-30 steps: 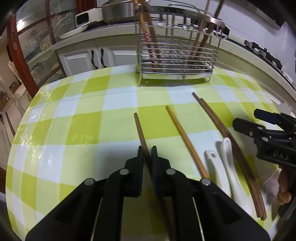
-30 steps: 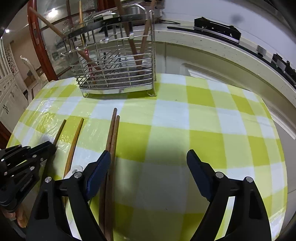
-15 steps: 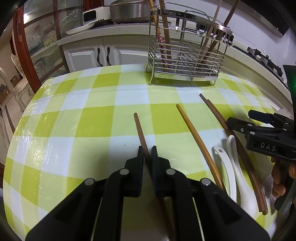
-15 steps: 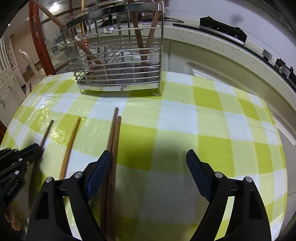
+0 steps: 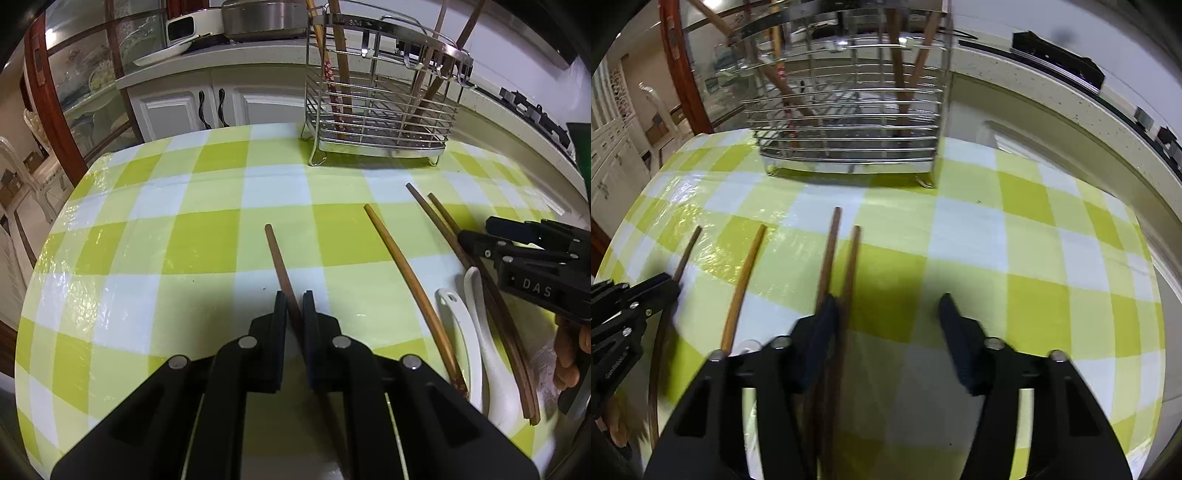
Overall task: Organize utensils
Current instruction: 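Grasp a wooden chopstick with the left tool while the right tool grasps another chopstick, then lift both chopsticks upright and carry them toward the wire rack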
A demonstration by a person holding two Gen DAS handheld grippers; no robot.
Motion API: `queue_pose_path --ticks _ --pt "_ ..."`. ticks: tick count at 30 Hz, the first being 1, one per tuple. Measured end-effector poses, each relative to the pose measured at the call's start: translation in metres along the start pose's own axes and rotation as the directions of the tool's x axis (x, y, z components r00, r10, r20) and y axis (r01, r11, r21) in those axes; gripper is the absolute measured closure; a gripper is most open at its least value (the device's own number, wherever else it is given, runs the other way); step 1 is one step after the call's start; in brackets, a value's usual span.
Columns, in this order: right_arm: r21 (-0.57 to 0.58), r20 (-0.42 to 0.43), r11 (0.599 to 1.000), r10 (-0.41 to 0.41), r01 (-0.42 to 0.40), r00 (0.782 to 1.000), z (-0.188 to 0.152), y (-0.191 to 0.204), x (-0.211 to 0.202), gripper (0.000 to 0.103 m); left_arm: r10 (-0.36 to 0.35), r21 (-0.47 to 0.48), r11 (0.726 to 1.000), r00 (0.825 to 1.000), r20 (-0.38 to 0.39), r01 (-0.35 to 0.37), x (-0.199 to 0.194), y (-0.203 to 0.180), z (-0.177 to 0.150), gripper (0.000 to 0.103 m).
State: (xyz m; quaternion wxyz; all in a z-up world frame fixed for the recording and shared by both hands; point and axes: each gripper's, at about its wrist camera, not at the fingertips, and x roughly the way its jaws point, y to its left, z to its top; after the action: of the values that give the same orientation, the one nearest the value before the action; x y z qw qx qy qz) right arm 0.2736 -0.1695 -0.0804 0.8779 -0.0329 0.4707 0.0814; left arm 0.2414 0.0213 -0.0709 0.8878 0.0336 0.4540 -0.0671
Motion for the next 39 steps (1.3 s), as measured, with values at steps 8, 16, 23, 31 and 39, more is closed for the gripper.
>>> queue_pose_path --ticks 8,16,23,31,39 --pt "0.028 0.013 0.997 0.065 -0.066 0.998 -0.002 -0.006 -0.006 0.093 -0.021 -0.014 1.0 1.0 0.0 0.021 -0.001 0.003 0.001 0.095" --pt "0.079 0.079 0.994 0.072 -0.079 0.994 -0.005 -0.025 -0.038 0.094 -0.041 -0.035 0.998 0.997 0.06 0.043 -0.022 0.004 0.007 0.096" --pt "0.09 0.153 0.993 0.065 -0.08 0.986 0.001 -0.035 -0.08 0.094 -0.054 -0.043 0.997 0.99 0.127 0.06 -0.052 0.002 0.017 0.096" --pt "0.092 0.232 0.993 0.054 -0.078 0.971 0.007 -0.041 -0.126 0.094 -0.061 -0.067 0.995 0.976 0.209 0.076 -0.087 0.005 0.025 0.097" --pt "0.081 0.282 0.993 0.058 -0.084 0.958 0.01 -0.042 -0.156 0.094 -0.06 -0.061 0.995 0.96 0.272 0.08 -0.12 0.001 0.029 0.097"
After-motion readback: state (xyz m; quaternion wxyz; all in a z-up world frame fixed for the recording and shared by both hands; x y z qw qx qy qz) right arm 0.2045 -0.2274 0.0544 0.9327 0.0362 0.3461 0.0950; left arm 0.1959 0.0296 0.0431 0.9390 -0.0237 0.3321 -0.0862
